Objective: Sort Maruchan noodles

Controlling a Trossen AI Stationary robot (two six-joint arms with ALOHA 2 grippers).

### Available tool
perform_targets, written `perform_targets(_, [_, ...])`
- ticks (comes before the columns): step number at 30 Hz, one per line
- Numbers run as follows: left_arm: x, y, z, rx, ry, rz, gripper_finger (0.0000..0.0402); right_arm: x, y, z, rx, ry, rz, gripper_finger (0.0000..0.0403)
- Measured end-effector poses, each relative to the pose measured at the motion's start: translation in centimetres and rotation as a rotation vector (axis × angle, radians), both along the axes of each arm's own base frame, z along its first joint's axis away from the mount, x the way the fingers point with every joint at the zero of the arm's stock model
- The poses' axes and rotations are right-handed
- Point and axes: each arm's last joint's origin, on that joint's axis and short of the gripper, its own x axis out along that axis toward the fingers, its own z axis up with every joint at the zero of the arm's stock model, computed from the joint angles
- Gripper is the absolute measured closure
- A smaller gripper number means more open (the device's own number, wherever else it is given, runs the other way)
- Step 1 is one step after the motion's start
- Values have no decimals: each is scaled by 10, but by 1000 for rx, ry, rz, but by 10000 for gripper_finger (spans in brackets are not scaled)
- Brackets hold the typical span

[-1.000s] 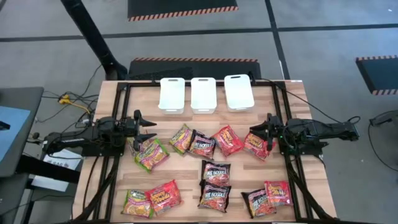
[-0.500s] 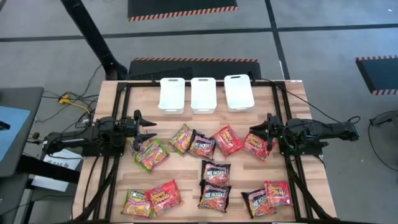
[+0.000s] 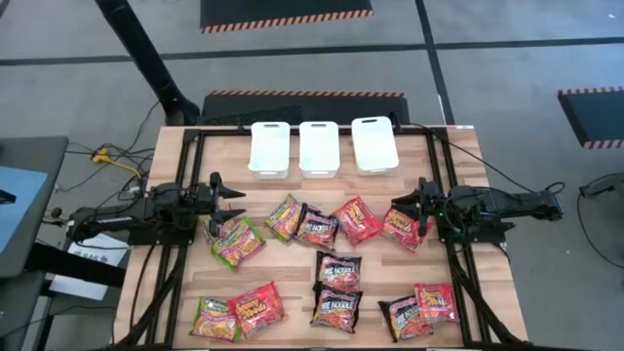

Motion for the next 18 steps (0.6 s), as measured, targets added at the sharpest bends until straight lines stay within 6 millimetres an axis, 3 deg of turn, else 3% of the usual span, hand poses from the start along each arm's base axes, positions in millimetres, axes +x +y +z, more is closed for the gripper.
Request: perform_targets(18, [0,0,0,-59,-9,-3,184,0,0,0,0,0,0,292])
